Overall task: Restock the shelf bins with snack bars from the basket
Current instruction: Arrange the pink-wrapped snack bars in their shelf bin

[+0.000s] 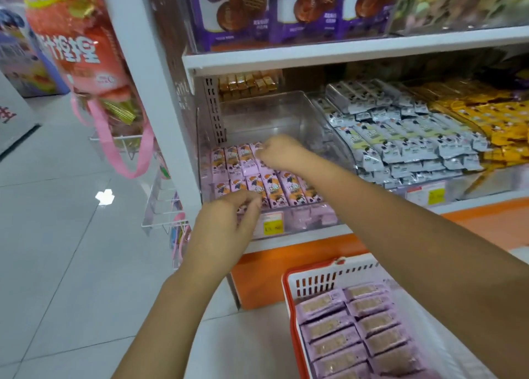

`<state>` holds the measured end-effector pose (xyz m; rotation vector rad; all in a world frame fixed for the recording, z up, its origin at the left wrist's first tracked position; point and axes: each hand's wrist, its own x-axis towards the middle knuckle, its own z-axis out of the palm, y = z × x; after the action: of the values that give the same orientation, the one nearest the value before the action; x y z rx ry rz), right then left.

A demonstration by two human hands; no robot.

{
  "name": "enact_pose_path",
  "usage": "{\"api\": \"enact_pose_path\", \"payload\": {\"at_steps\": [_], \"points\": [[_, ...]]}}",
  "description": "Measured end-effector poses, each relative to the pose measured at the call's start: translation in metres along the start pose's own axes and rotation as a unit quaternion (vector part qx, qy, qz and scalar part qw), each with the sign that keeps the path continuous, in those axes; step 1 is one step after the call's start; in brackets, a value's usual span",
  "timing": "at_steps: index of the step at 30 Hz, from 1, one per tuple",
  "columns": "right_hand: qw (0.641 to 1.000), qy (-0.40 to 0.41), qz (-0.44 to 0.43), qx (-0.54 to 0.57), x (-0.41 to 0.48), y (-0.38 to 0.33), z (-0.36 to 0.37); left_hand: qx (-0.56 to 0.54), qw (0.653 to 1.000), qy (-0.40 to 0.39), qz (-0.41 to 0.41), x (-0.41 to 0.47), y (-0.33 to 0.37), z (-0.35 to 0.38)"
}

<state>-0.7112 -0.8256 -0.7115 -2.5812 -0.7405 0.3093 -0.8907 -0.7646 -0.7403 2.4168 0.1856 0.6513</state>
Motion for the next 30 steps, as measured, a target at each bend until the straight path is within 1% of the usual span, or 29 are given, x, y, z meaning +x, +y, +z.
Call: {"api": "enact_pose_path", "payload": {"at_steps": [2,4,5,8,11,13,14,15,17,18,19,21,23,25,27,30], "points": [[0.995,0.083,-0.04,0.028,-0.024,0.015,-0.002,-0.025,0.999,0.018,0.035,-0.009,0.008,0.004],[0.984,0.14,-0.097,0.052,-0.059,0.033,-0.004,-0.034,0.998,-0.009,0.053,-0.02,0.015,0.015],[0.981,0.146,-0.116,0.052,-0.078,0.044,-0.004,-0.028,0.997,-0.04,0.06,-0.026,0.017,0.022],[0.981,0.114,-0.151,0.03,-0.13,0.087,0.006,0.039,0.984,-0.156,0.076,-0.045,0.022,0.05],[0.985,0.089,-0.146,-0.028,-0.175,0.134,0.025,0.079,0.959,-0.264,0.071,-0.067,0.024,0.085],[0.988,0.053,-0.135,-0.047,-0.199,0.167,0.043,0.086,0.935,-0.337,0.071,-0.081,0.024,0.108],[0.991,0.012,-0.115,-0.061,-0.208,0.185,0.053,0.093,0.92,-0.373,0.077,-0.086,0.024,0.119],[0.991,-0.045,-0.091,-0.092,-0.22,0.205,0.064,0.102,0.904,-0.408,0.079,-0.093,0.024,0.13],[0.971,-0.171,-0.058,-0.159,-0.238,0.239,0.089,0.13,0.871,-0.468,0.072,-0.103,0.016,0.144],[0.958,-0.224,-0.046,-0.171,-0.248,0.255,0.1,0.146,0.852,-0.498,0.066,-0.108,0.013,0.152],[0.951,-0.254,-0.04,-0.173,-0.256,0.269,0.111,0.161,0.836,-0.522,0.058,-0.113,0.009,0.157],[0.946,-0.279,-0.029,-0.163,-0.268,0.289,0.131,0.183,0.809,-0.557,0.041,-0.12,0.004,0.164],[0.945,-0.302,-0.011,-0.128,-0.275,0.3,0.145,0.193,0.794,-0.575,0.029,-0.122,0.0,0.168],[0.939,-0.323,-0.007,-0.119,-0.28,0.303,0.156,0.191,0.789,-0.584,0.011,-0.122,-0.004,0.173],[0.931,-0.337,-0.02,-0.139,-0.282,0.305,0.164,0.181,0.786,-0.59,-0.009,-0.121,-0.007,0.177],[0.929,-0.337,-0.035,-0.148,-0.282,0.314,0.167,0.173,0.789,-0.589,-0.025,-0.117,-0.008,0.181]]}}
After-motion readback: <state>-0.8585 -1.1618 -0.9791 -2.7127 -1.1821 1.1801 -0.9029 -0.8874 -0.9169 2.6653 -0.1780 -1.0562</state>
